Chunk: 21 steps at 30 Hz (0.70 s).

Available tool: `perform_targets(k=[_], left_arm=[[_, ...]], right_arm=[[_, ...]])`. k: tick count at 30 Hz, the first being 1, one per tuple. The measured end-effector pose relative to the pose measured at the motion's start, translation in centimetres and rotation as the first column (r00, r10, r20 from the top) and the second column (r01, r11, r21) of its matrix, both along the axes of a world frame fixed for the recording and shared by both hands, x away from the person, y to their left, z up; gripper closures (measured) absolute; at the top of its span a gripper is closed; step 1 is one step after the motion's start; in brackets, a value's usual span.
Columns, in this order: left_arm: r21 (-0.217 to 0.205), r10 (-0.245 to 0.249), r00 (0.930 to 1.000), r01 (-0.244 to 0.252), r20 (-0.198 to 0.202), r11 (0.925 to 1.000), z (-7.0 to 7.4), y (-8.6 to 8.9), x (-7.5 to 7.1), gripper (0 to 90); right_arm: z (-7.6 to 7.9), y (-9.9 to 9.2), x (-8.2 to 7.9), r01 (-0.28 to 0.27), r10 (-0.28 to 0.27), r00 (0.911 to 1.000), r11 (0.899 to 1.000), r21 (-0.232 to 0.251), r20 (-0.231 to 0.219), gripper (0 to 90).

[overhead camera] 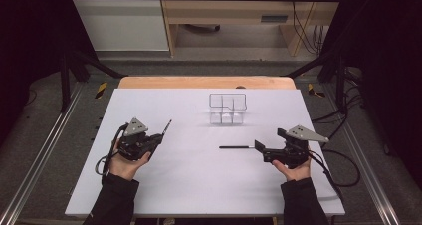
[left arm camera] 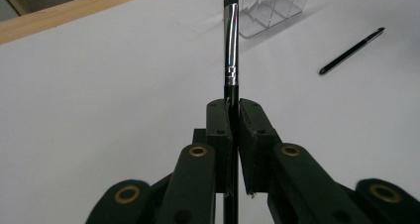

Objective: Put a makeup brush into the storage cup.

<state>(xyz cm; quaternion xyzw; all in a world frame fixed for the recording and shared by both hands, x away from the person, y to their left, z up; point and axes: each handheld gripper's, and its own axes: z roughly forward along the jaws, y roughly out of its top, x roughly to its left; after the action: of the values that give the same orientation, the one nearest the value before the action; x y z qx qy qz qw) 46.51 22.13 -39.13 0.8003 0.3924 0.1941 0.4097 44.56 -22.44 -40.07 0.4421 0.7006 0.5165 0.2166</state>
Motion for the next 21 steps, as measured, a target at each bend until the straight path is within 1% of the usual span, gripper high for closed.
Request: perform_targets(k=[3, 5, 7, 9, 12, 14, 17, 18, 19, 21], left_arm=[[-0.022, 0.0, 0.9999, 0.0, 0.017, 0.9998, 0.1, 0.0, -0.5, 83.4], [-0.027, 0.002, 0.9995, -0.002, 0.03, 0.9996, 0.1, -0.1, -0.8, 83.5], [-0.029, 0.001, 0.9995, 0.0, 0.033, 0.9996, 0.1, -0.1, -0.8, 83.5], [-0.041, 0.003, 0.9992, -0.001, 0.041, 0.9991, 0.1, -0.3, -1.1, 83.5], [-0.043, 0.006, 0.9988, -0.004, 0.049, 0.9991, 0.1, -0.6, -1.4, 83.5], [-0.046, 0.011, 0.998, -0.009, 0.061, 0.9989, 0.2, -0.9, -1.6, 83.4], [-0.054, 0.013, 0.9975, -0.009, 0.069, 0.9985, 0.2, -1.2, -1.7, 83.5], [-0.055, 0.014, 0.9972, -0.01, 0.073, 0.9985, 0.2, -1.3, -1.7, 83.4], [-0.065, 0.016, 0.9972, -0.012, 0.073, 0.9978, 0.2, -1.5, -1.8, 83.4], [-0.065, 0.015, 0.9972, -0.01, 0.074, 0.9978, 0.2, -1.6, -1.8, 83.4]], right_arm=[[0.0, 0.2, 0.0, -0.001, 0.001, 1.0, 1.0, 0.0, 0.0, 2.7], [0.0, 0.4, 0.0, -0.007, 0.007, 1.0, 1.0, -0.001, 0.0, 2.7], [0.0, 0.5, 0.0, -0.009, 0.009, 1.0, 1.0, 0.005, 0.0, 2.7], [0.0, 0.6, 0.0, -0.012, 0.012, 0.9999, 1.0, 0.004, 0.0, 2.7], [0.0, 0.9, 0.0, -0.016, 0.016, 0.9999, 1.0, 0.008, 0.001, 2.7], [0.0, 1.1, 0.0, -0.021, 0.021, 0.9998, 1.0, 0.014, 0.0, 2.8], [0.1, 1.2, 0.0, -0.021, 0.021, 0.9998, 0.999, 0.026, -0.001, 3.1], [0.3, 1.4, 0.0, -0.023, 0.023, 0.9997, 0.999, 0.044, 0.001, 3.4], [0.3, 1.4, 0.0, -0.026, 0.026, 0.9997, 0.999, 0.047, 0.001, 3.4], [0.4, 1.5, 0.0, -0.029, 0.029, 0.9996, 0.999, 0.044, 0.002, 3.4]])
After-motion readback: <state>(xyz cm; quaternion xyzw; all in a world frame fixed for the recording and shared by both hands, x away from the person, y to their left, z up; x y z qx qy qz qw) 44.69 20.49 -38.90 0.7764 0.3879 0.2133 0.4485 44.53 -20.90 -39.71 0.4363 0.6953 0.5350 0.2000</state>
